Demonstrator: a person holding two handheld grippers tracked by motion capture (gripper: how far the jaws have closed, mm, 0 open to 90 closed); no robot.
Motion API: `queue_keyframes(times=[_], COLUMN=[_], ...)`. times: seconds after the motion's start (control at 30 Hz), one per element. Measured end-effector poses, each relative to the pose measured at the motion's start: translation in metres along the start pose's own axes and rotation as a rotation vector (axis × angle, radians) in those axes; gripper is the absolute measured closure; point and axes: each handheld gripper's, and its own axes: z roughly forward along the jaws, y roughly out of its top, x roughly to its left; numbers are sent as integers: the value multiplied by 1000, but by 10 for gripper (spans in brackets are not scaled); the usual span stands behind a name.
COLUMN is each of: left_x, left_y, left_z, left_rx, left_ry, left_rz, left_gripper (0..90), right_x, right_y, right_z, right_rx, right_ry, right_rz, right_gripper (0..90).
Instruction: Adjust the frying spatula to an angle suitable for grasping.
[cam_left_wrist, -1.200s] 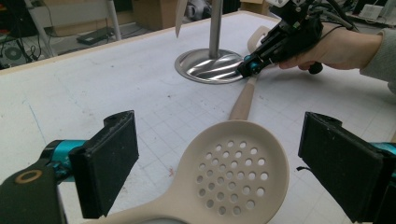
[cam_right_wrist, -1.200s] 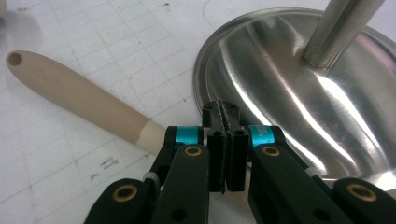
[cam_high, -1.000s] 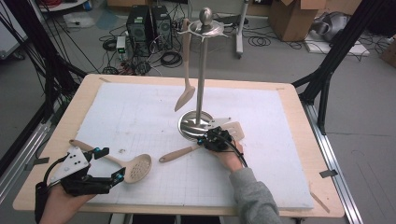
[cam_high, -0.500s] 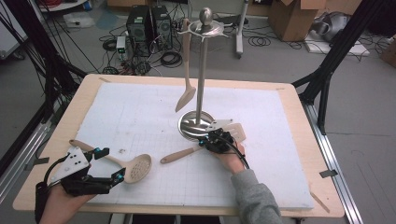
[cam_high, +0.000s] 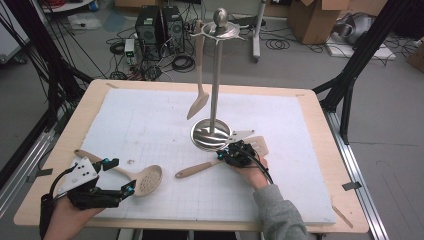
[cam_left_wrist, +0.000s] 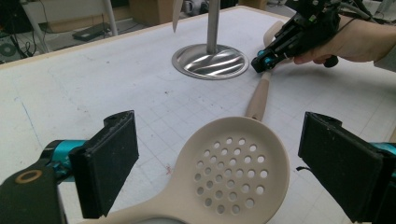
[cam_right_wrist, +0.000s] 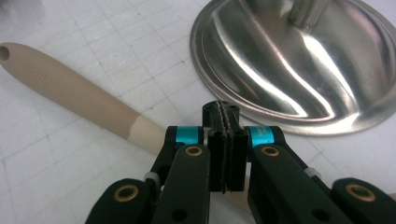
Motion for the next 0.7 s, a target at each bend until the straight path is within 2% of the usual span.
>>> queue_keyframes(times=[0.17,0.7], left_x=[-1,-2], left_y=[1,5], left_z=[4,16], left_rx=[3,7], left_ry=[-6,-28], left_rz=[1,14], left_gripper=[124,124], right_x=[-2,2], right_y=[-7,-26], right_z=[-7,-26], right_rx=[0,9], right_ry=[-2,-19], right_rz=[19,0], right_gripper=[900,900])
